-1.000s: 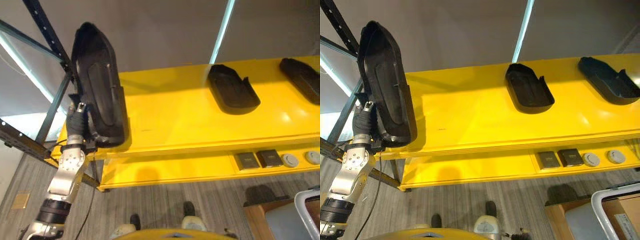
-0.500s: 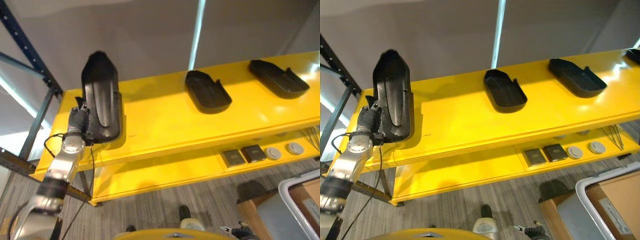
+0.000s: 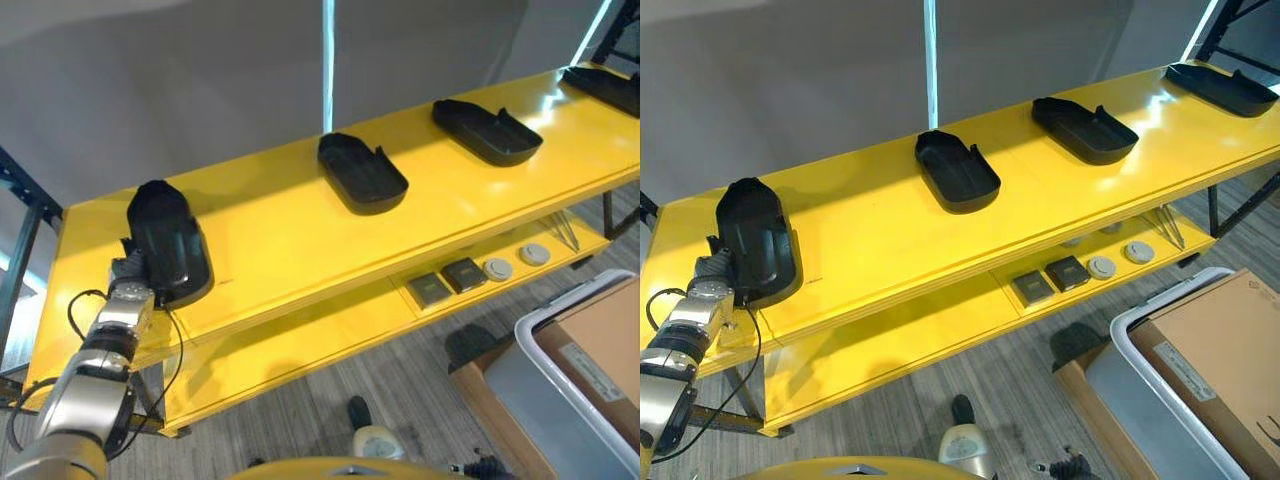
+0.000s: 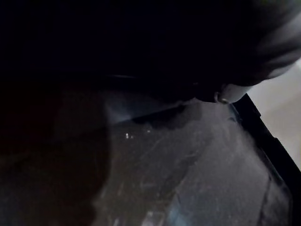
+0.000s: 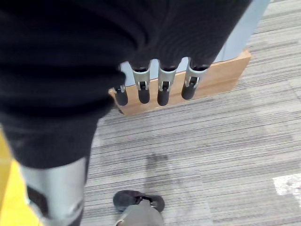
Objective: Move parts from the plastic box to the shelf.
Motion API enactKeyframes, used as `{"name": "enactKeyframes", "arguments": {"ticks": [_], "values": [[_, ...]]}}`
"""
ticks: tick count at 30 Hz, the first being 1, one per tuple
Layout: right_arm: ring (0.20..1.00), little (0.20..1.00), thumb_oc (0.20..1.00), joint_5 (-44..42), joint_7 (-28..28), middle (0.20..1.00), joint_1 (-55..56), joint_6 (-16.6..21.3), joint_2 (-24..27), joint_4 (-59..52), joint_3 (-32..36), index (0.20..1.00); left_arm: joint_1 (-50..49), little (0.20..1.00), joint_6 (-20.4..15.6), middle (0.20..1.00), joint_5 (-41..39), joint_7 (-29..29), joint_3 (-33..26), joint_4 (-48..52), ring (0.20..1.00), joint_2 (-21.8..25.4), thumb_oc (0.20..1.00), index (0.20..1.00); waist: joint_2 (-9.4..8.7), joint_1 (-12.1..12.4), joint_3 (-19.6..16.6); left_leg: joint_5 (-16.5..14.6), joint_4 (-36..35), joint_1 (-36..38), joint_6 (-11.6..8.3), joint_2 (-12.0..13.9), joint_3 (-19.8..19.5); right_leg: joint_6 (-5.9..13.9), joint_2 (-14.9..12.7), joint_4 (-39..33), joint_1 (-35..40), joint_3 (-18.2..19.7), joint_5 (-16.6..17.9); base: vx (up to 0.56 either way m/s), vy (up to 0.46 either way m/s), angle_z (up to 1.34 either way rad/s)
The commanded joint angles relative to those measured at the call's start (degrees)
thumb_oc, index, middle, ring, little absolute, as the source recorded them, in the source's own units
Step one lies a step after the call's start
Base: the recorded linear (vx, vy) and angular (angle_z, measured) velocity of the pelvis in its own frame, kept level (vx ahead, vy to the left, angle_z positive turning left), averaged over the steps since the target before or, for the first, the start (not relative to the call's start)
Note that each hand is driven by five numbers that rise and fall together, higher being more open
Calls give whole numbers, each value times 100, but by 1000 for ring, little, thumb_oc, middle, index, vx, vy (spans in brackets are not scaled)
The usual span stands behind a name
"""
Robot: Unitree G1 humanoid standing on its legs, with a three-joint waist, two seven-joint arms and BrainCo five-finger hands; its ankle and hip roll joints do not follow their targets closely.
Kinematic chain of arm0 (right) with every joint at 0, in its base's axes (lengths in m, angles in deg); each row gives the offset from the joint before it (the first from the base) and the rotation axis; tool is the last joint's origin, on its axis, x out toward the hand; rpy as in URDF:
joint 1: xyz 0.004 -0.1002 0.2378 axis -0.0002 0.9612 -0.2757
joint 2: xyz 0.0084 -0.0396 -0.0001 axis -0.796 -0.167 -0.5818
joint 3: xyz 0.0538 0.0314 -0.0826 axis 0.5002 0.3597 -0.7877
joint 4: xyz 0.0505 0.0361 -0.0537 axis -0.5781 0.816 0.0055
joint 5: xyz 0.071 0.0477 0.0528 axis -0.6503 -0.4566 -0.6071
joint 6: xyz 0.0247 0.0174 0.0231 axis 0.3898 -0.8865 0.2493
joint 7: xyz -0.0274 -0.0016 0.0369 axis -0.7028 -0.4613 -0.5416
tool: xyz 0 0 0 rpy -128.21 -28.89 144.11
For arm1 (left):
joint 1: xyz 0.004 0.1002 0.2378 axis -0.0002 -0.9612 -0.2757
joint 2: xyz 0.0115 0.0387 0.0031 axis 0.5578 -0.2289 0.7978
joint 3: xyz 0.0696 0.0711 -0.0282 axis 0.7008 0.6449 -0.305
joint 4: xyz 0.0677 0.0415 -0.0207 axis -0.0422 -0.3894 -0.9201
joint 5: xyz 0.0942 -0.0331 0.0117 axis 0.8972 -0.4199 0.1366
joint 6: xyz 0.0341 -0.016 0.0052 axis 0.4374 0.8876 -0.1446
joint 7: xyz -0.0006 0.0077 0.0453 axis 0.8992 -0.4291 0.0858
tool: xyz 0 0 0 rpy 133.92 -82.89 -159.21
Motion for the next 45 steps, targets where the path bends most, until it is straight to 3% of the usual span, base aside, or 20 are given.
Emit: {"name": "enactKeyframes", "arguments": {"ticks": [1,8,9,10,16,22,27,29,34,36,39,41,42,43,44,45], "values": [[1000,1000,1000,152,10,1000,-55,18,245,-60,-219,1000,484,200,-24,200,560,-141,57,-338,200,453,200,200,30,-72,173,282,-7,-322,123,248,-81,136,-105,409,400,25,-722,71,3,-6],[1000,1000,1000,202,28,1000,-5,49,269,-19,-283,1000,628,200,-56,200,1089,302,285,-746,200,763,200,200,25,-136,162,228,-7,-250,133,246,-4,146,-104,380,452,56,-728,21,-1,-2],[1000,1000,1000,201,36,1000,-9,48,279,-22,-286,1000,651,652,-71,652,1103,316,313,-784,652,784,652,652,28,-144,167,223,-7,-250,135,243,0,148,-101,386,445,68,-731,0,0,0],[1000,1000,1000,202,42,1000,-19,68,292,3,-279,1000,646,1000,-14,1000,1103,229,320,-759,1000,788,1000,1000,22,-145,177,220,-7,-242,134,239,1,150,-103,386,448,78,-730,0,0,0],[1000,1000,1000,203,74,1000,-36,118,305,106,-284,1000,693,1000,-232,1000,937,-99,250,-935,1000,852,1000,1000,10,-153,176,199,-7,-203,144,234,4,146,-105,375,487,70,-733,0,0,0],[1000,1000,1000,208,56,1000,-38,191,250,191,-388,1000,877,1000,-766,1000,434,-731,-18,-710,1000,936,1000,1000,-26,-107,150,165,-7,-157,134,246,-31,135,-97,350,567,25,-759,0,0,0],[1000,1000,1000,188,-6,1000,-15,197,179,171,-377,1000,907,1000,-1145,1000,480,-1180,-106,323,1000,971,1000,1000,-29,28,155,156,-7,-144,134,252,-98,130,-104,312,638,-57,-760,-2,-3,3],[1000,1000,1000,216,-51,1000,75,167,100,115,-275,1000,704,1000,-1385,1000,582,-1217,-194,1434,1000,1112,1000,1000,-33,169,145,148,-7,-143,138,250,-168,138,-121,276,695,-136,-755,5,-7,5],[1000,1000,1000,341,-78,1000,196,159,-42,57,-83,1000,49,1000,-1395,1000,720,-773,-659,3671,1000,1411,1000,1000,-62,390,139,133,-7,-148,131,245,-285,143,-150,190,792,-269,-741,3,-1,11],[1000,1000,1000,455,-101,1000,264,145,-126,1,24,1000,-401,1000,-1683,1000,540,-262,-939,4708,1000,1369,1000,1000,-72,509,134,122,-7,-153,123,241,-342,150,-163,144,844,-337,-738,2,23,16],[1000,1000,1000,599,-94,1000,319,41,-220,-115,197,1000,-1172,1000,-1761,1000,268,662,-1301,6110,1000,1205,1000,1000,-68,681,125,121,-7,-170,112,224,-434,172,-189,100,905,-430,-726,16,33,12],[1000,1000,1000,738,-66,1000,399,-43,-324,-239,328,1000,-1992,1000,-1867,1000,-321,1603,-1542,6966,1000,912,1000,1000,-63,858,138,134,-7,-196,104,195,-520,186,-215,93,950,-523,-721,74,62,35],[1000,1000,1000,910,-29,1000,526,-128,-392,-393,398,1000,-2785,614,-1767,614,-860,2421,-1692,7403,614,667,614,614,-44,1025,145,149,-7,-265,113,145,-626,192,-231,128,931,-599,-728,54,104,33],[1000,1000,1000,1000,-43,1000,534,-38,-397,-288,329,1000,-3084,316,-1866,316,-1312,2964,-1585,7400,316,531,316,316,-9,1136,185,192,-7,-353,125,116,-715,178,-242,191,872,-639,-742,-1,104,22],[1000,1000,1000,1066,-75,1000,514,7,-398,-240,284,1000,-3145,200,-2053,200,-1586,3200,-1479,7354,200,497,200,200,11,1174,206,207,-7,-395,137,105,-734,173,-247,215,841,-657,-745,-105,93,32],[1000,1000,1000,1003,-195,1000,368,172,-340,-57,173,1000,-3253,200,-2180,200,-2640,3640,-1230,7375,200,335,200,200,47,1266,302,260,-7,-496,142,81,-824,155,-262,273,764,-678,-738,-149,91,52]]}}
